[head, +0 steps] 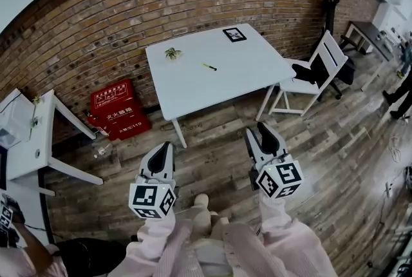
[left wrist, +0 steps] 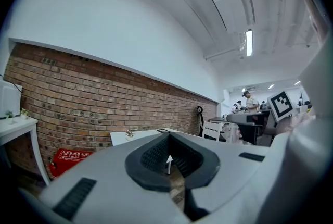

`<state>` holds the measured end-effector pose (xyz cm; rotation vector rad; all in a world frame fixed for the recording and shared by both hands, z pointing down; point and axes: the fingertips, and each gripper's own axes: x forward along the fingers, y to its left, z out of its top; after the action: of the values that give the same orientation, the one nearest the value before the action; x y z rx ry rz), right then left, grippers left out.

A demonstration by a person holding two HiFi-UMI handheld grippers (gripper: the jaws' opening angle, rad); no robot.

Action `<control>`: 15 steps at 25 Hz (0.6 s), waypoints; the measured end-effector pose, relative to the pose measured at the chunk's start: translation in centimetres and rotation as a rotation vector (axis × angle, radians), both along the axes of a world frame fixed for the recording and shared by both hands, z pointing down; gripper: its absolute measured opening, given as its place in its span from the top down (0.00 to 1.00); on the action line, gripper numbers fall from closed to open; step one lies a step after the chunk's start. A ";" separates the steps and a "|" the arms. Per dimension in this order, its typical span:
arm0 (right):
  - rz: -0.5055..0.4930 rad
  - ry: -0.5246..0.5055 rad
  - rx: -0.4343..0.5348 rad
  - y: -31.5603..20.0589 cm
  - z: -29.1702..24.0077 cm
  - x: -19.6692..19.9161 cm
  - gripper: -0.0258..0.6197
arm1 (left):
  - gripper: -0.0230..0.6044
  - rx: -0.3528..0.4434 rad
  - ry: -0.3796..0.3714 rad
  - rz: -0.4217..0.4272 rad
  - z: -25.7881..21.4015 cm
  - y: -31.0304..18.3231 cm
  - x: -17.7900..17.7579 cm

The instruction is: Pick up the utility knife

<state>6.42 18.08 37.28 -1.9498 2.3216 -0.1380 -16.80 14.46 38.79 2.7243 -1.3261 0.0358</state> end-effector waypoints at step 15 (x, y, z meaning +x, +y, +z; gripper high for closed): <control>0.007 -0.011 -0.026 -3.2 1.6 1.6 0.71 | 0.98 -0.021 0.008 0.005 1.1 -3.6 1.6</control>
<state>7.99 14.93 38.83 -1.9642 2.3169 -0.1784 -15.24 10.89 39.84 2.7076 -1.3097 0.0395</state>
